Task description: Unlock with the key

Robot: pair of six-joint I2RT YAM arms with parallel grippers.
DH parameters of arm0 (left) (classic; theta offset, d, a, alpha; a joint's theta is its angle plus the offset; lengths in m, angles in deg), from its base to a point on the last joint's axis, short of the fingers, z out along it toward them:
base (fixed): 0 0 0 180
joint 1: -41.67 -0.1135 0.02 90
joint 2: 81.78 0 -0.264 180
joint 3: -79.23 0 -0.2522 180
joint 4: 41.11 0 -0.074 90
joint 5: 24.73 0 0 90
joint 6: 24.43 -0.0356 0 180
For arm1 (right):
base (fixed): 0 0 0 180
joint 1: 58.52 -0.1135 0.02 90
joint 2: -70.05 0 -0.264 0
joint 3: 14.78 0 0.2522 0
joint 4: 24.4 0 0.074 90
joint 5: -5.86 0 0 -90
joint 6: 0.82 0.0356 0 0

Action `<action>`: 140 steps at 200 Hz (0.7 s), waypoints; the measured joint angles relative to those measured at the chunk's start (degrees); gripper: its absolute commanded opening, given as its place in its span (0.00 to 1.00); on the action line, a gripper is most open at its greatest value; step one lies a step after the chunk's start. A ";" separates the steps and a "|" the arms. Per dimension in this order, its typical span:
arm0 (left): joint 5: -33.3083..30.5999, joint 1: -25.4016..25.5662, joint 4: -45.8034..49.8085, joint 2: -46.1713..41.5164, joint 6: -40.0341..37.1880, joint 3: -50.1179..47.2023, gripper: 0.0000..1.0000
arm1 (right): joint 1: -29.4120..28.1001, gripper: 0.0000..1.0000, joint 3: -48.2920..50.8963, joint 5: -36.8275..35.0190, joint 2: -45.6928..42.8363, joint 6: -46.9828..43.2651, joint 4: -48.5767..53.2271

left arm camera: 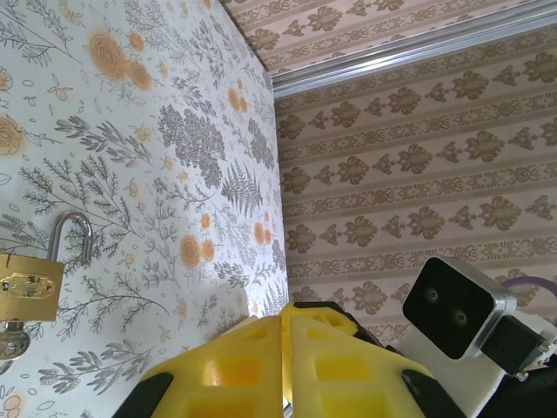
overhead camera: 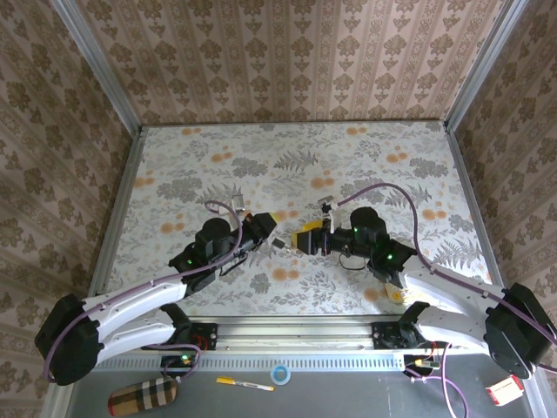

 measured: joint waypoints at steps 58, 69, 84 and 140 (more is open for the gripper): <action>0.07 0.00 3.17 0.00 -1.75 1.36 0.00 | -2.82 0.69 0.00 4.52 2.69 -2.62 -1.75; 0.09 0.00 3.85 0.00 -2.36 1.97 0.00 | -3.26 0.70 -0.02 4.52 3.52 -3.06 -1.75; 0.09 -0.07 6.49 0.00 -3.32 3.34 0.00 | -3.52 0.71 -0.02 4.52 4.83 -3.32 -1.84; 2.29 -6.62 28.37 0.90 -13.07 11.80 0.00 | -3.52 0.94 -1.51 -1.16 5.75 -5.07 4.20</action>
